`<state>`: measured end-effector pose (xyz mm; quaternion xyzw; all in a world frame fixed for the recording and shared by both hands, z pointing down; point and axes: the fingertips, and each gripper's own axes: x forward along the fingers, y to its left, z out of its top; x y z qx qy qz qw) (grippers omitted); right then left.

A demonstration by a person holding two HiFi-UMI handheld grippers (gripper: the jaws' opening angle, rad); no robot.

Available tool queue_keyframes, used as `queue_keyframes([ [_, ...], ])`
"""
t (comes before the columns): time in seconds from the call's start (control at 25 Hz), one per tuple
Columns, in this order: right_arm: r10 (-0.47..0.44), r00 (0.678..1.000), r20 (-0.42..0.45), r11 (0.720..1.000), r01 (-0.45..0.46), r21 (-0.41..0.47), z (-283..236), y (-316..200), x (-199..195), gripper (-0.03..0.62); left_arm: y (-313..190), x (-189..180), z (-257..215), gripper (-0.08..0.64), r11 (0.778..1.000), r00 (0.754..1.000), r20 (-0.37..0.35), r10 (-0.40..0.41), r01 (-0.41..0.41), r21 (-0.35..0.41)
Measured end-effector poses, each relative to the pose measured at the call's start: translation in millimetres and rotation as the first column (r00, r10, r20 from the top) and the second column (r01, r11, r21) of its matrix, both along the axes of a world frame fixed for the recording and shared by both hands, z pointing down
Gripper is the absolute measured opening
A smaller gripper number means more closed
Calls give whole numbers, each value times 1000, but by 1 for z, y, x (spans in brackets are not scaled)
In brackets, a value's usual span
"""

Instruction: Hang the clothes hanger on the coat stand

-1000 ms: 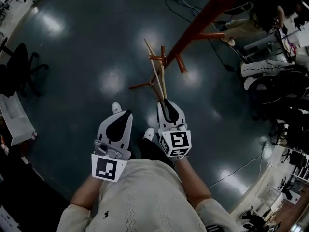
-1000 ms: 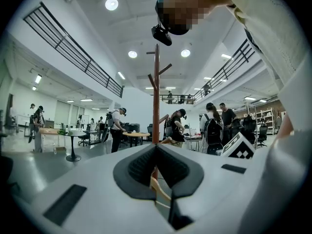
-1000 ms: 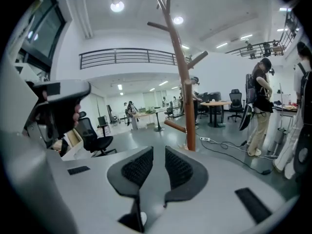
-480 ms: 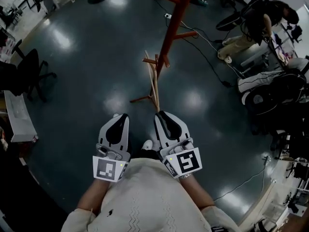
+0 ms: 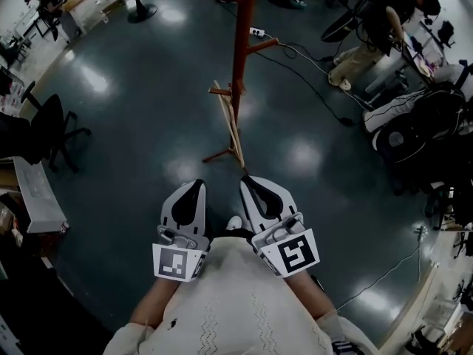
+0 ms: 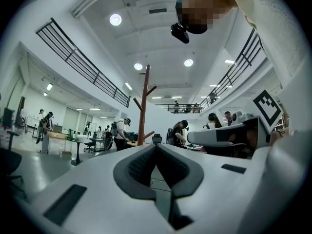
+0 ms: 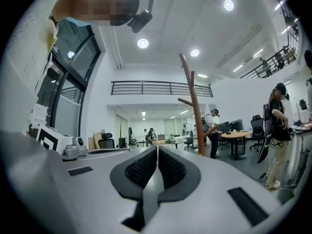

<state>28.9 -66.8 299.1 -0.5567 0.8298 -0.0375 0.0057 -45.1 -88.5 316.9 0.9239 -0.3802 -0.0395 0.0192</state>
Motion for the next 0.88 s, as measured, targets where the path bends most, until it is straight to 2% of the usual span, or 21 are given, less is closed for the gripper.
queue_keyframes([
  [0.16,10,999,51,998,-13,69,-21,7,-6,20,11,7,-3,12,999,999,26,23,-24,34],
  [0.28,9,997,76,996,-16,90,-29,10,-13,20,15,5,-7,12,999,1000,-3,-3,3,32],
  [0.4,-5,998,69,997,-1,82,-29,9,-22,20,15,-1,-12,12,999,998,-49,-43,43,3],
  [0.64,-19,999,-37,1000,19,-10,-4,8,-28,19,15,-10,-8,12,998,997,-40,-63,62,-4],
  [0.88,12,1000,1,1000,-12,-24,-5,-3,-21,19,5,-9,-10,12,998,998,-35,-55,55,-9],
])
